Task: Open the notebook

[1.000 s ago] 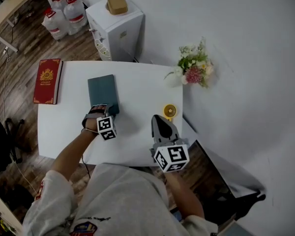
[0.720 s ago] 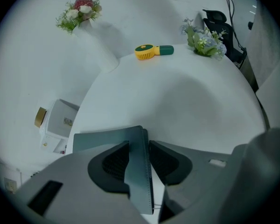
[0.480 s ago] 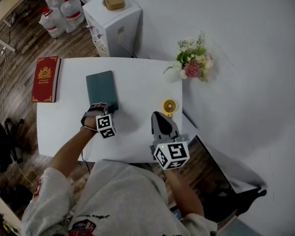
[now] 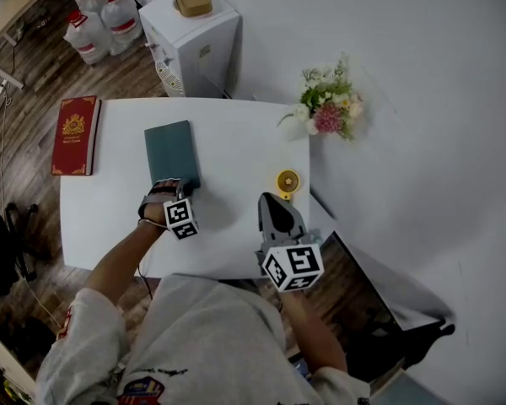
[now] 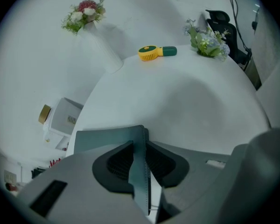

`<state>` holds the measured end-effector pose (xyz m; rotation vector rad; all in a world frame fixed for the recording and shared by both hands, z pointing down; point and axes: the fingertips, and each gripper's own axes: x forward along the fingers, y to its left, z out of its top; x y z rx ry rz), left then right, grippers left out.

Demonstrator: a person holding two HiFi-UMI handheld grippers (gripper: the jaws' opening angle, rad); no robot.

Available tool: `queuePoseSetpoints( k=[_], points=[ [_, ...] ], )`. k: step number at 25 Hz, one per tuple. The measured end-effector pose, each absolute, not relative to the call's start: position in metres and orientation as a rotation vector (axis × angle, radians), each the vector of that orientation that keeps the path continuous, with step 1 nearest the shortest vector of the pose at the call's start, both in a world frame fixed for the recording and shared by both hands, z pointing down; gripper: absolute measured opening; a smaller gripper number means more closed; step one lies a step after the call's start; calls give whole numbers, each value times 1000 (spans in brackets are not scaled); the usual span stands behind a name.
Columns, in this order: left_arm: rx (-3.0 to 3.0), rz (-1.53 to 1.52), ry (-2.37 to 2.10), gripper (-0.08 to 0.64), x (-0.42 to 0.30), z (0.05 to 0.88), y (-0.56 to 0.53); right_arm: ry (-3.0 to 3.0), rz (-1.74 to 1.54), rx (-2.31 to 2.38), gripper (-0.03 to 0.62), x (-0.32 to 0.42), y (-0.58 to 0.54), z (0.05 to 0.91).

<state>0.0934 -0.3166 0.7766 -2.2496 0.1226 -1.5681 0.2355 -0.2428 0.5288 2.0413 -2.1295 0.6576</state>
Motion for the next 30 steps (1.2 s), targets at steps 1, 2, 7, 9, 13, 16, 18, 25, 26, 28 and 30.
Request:
queuePoseSetpoints(
  k=[1,2,7,9,13,16,18,25,26,28,30],
  points=[
    [-2274,-1567,132,77,93,776,-317,-2134,654,2039,-5,235,-243,530],
    [-2297,-1559,138,71,93,775,-318,-2139,650,2037,-5,235,-243,531],
    [-2398,-1476,175,34,89,773,-315,-2138,665,2027,-5,231,-243,532],
    [-2434,-1429,221,30,88,766,-318,-2148,662,2018,-5,229,-243,533],
    [-2512,-1312,329,26,84,747,-323,-2153,664,2005,-5,223,-244,532],
    [-2561,-1232,398,25,80,732,-327,-2159,665,1996,-5,221,-246,532],
    [-2594,-1187,448,23,77,723,-328,-2168,665,1989,-5,220,-246,533],
    [-2692,-1116,525,23,69,708,-332,-2205,652,1946,-5,208,-251,531],
    [-2714,-1109,526,23,68,707,-333,-2206,654,1941,-5,206,-252,530],
    [-2734,-1107,529,23,67,706,-334,-2209,657,1931,-5,203,-253,528],
    [-2737,-1105,542,21,66,704,-334,-2214,658,1925,-5,201,-254,528]
  ],
)
